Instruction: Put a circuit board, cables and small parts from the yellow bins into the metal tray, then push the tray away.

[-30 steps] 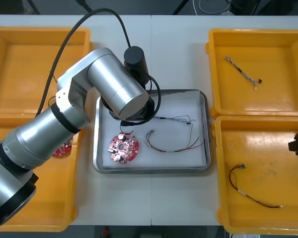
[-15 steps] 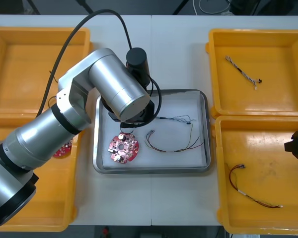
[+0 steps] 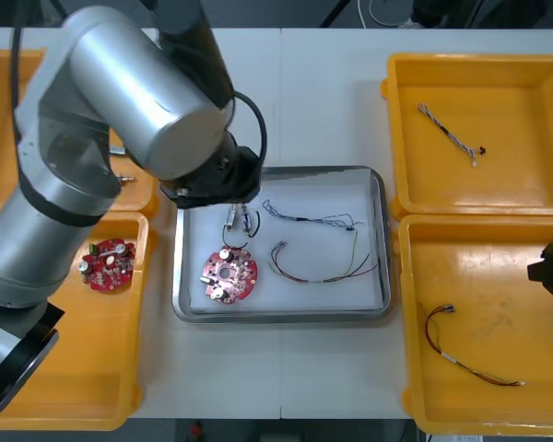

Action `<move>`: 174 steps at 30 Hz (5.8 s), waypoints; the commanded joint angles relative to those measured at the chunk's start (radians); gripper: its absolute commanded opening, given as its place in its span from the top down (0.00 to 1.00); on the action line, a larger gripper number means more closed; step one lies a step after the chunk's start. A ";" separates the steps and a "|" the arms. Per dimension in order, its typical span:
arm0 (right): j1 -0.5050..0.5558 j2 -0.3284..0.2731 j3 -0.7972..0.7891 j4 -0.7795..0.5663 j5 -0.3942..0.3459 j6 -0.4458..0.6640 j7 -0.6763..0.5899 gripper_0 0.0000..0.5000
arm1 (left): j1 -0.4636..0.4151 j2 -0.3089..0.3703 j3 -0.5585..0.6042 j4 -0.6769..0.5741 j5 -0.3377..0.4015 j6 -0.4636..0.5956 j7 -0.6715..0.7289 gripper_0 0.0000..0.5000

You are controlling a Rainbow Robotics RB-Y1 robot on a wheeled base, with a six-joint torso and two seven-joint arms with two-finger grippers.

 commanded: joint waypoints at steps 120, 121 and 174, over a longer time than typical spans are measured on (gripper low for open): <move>-0.864 0.098 1.629 0.397 0.395 -0.368 0.197 1.00 | 0.655 0.435 0.821 -0.194 0.338 0.010 -0.609 0.00; -0.872 0.098 1.629 0.405 0.412 -0.368 0.197 1.00 | 0.655 0.435 0.821 -0.194 0.338 0.010 -0.609 0.00; -1.089 0.196 1.516 0.863 0.597 -0.618 0.302 1.00 | 0.655 0.435 0.821 -0.194 0.338 0.010 -0.609 0.00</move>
